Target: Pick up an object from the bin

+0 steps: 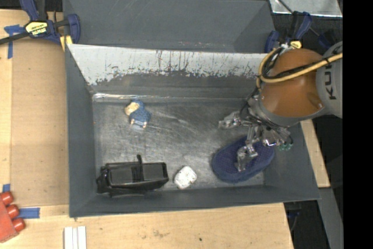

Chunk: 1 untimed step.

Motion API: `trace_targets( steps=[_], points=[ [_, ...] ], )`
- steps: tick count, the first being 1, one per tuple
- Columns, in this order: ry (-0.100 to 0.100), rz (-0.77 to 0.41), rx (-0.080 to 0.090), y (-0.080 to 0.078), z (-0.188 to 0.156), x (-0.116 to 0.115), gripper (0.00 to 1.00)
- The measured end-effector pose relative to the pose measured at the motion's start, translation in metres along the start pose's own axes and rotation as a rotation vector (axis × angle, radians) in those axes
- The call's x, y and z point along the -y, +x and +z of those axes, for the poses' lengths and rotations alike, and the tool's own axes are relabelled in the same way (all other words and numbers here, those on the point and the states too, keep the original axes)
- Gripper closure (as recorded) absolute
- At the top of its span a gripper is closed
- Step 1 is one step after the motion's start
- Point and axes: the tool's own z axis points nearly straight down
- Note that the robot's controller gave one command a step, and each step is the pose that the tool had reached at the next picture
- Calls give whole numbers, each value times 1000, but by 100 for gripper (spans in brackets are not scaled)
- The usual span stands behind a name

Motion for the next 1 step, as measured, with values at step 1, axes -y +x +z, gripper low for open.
trace_targets(
  steps=[1],
  points=[
    [2, 0, 1, 0, -2, -1, 0]
  ],
)
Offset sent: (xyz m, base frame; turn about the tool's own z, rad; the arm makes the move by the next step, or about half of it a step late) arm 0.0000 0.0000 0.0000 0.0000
